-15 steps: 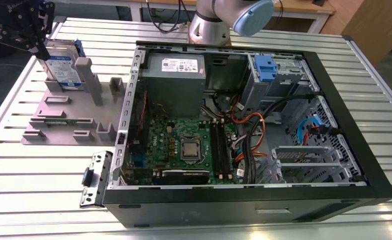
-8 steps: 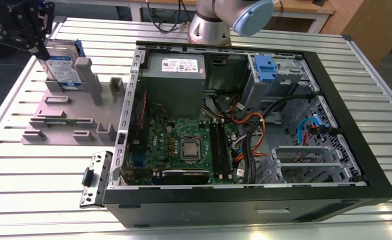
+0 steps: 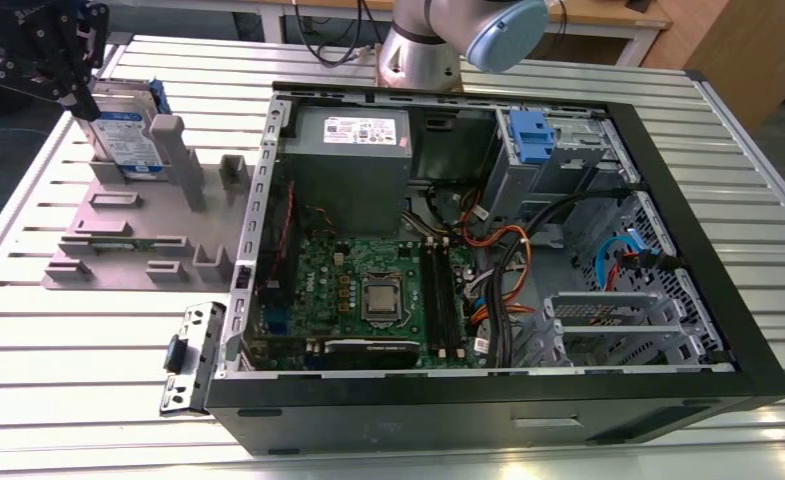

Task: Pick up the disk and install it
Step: 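Pick up the disk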

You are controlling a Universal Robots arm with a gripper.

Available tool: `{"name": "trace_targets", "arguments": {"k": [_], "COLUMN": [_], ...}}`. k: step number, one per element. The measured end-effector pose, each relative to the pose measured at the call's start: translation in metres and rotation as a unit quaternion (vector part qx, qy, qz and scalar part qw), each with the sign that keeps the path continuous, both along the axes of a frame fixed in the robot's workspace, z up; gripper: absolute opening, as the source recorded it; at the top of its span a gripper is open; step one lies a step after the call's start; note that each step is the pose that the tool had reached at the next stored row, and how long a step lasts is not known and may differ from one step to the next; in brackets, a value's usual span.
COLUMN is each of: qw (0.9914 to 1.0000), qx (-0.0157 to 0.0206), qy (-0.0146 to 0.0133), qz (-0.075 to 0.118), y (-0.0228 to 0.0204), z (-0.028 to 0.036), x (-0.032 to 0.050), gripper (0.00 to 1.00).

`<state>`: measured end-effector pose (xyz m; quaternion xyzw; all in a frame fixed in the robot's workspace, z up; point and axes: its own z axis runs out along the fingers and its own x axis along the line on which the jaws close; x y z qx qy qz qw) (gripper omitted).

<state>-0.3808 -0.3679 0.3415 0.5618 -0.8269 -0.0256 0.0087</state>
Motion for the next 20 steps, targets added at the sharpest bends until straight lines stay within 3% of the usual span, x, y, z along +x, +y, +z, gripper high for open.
{"name": "trace_targets", "arguments": {"k": [20], "qw": [0.99992], "qx": [-0.0003], "qy": [0.0], "qz": [0.013], "y": [0.0], "z": [0.0], "x": [0.0], "gripper": [0.1]}}
